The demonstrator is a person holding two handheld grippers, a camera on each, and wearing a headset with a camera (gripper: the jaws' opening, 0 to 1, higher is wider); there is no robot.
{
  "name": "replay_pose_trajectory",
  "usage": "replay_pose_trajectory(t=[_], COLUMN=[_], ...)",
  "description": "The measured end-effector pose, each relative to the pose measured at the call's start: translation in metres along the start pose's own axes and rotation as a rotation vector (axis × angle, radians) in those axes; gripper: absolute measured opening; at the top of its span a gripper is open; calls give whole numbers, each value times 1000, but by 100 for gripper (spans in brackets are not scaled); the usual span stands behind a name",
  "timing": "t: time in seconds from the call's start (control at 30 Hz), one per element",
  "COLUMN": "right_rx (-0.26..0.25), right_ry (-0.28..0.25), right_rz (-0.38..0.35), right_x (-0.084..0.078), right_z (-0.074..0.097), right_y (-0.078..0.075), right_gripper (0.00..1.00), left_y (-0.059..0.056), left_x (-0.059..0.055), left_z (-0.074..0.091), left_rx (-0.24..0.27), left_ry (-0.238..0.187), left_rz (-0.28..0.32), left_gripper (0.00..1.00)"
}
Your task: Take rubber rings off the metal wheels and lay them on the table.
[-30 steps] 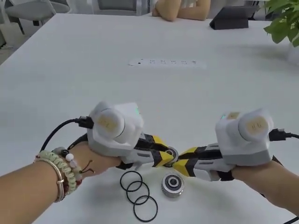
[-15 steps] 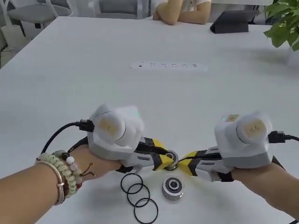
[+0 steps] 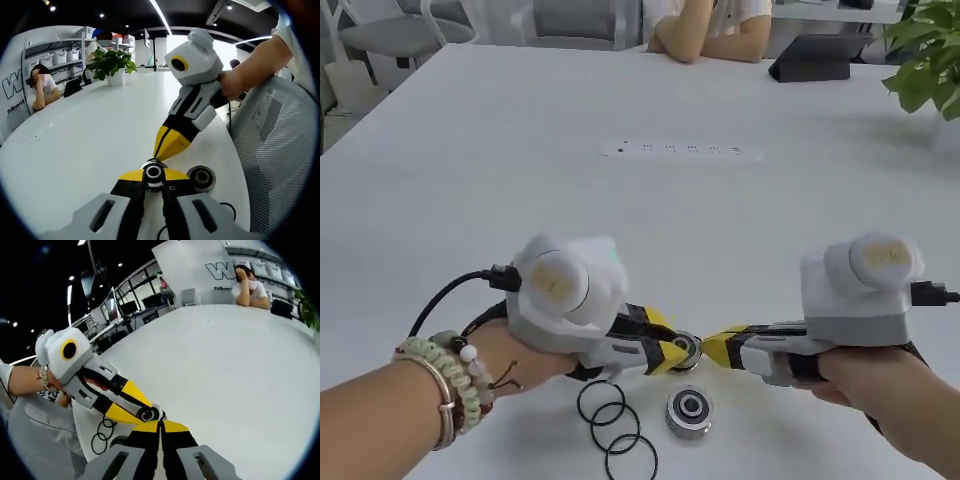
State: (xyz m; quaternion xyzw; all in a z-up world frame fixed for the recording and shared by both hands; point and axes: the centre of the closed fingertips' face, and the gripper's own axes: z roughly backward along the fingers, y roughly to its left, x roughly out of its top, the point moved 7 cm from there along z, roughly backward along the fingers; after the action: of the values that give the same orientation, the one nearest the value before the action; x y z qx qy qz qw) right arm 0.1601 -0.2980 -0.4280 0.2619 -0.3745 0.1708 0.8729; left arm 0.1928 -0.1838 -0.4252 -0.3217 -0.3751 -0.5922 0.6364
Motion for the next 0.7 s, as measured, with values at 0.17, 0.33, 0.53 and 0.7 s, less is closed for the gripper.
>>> replay_pose_trajectory(t=[0.17, 0.33, 0.53, 0.7], right_rx=[-11, -9, -6, 0], right_ry=[10, 11, 13, 12], right_rz=[4, 9, 12, 18], right_x=[2, 3, 4, 5], right_z=[0, 0, 1, 1], right_y=[2, 5, 6, 7], right_gripper=[0, 0, 0, 0], left_y=[0, 0, 0, 0], left_x=[1, 1, 1, 1], left_z=[0, 0, 0, -1], left_rx=[8, 9, 10, 8], left_ry=[13, 9, 10, 8], left_rz=[-5, -4, -5, -5], left_gripper=[7, 7, 7, 7])
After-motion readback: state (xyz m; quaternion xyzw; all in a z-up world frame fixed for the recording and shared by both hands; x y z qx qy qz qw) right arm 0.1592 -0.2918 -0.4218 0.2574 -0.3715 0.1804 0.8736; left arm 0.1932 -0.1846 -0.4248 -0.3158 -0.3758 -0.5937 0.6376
